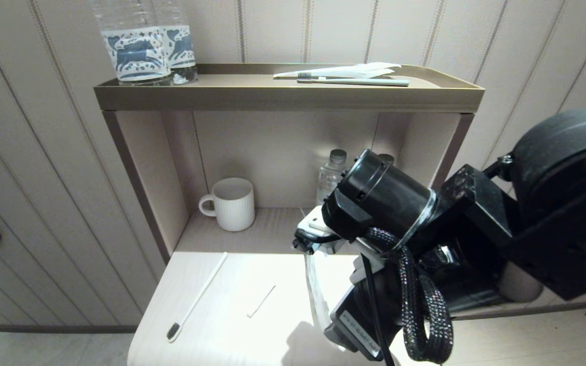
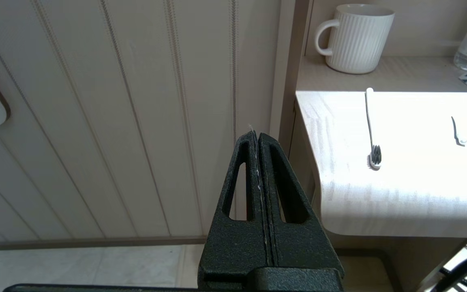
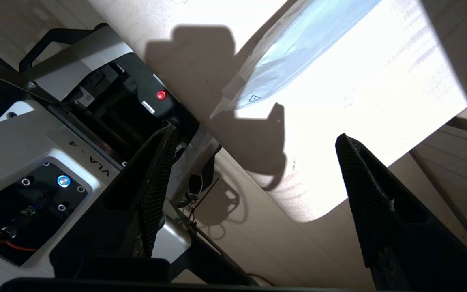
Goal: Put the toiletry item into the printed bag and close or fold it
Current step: Pick up the storage bag
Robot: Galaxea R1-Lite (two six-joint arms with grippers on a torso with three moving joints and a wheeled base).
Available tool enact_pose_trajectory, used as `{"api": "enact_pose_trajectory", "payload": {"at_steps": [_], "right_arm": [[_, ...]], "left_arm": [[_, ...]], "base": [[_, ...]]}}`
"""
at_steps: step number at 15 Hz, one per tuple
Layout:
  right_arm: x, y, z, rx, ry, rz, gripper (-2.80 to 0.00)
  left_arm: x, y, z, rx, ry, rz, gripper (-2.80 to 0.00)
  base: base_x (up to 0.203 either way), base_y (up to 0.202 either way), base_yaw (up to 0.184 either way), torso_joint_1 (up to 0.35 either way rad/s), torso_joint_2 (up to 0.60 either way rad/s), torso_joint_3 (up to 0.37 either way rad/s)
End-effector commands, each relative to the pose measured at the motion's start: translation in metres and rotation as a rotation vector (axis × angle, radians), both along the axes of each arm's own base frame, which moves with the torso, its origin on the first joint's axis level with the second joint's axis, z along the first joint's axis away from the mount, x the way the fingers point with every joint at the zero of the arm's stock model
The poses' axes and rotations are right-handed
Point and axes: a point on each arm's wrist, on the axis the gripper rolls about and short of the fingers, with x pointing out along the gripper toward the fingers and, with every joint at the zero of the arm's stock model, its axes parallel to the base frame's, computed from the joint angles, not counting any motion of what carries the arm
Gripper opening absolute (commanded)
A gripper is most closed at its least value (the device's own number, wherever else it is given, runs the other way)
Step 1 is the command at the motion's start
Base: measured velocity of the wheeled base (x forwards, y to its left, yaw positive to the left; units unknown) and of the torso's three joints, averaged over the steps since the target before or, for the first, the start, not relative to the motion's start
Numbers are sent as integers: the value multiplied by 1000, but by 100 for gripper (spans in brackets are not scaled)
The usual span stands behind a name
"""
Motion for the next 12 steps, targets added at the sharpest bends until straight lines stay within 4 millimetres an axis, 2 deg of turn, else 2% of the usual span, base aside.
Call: {"api": "enact_pose_trajectory", "payload": {"at_steps": [1,4,7,12], "right_arm": [[-3,4,0,-3,-2,16,0],[3,15,-11,-41,-1,6,0],[18,33,-35,-97,30,-5,0],[33,40,-40,-89,-14,-45,0]], "left_arm": [[0,0,0,0,-2,0,-280],[0,0,0,0,-2,0,-280],[0,0,0,0,-3,0,-280],[0,0,0,0,-3,0,-280]], "base": [[0,0,0,0,0,0],[0,0,0,0,0,0],[0,0,0,0,0,0],[0,0,0,0,0,0]]}}
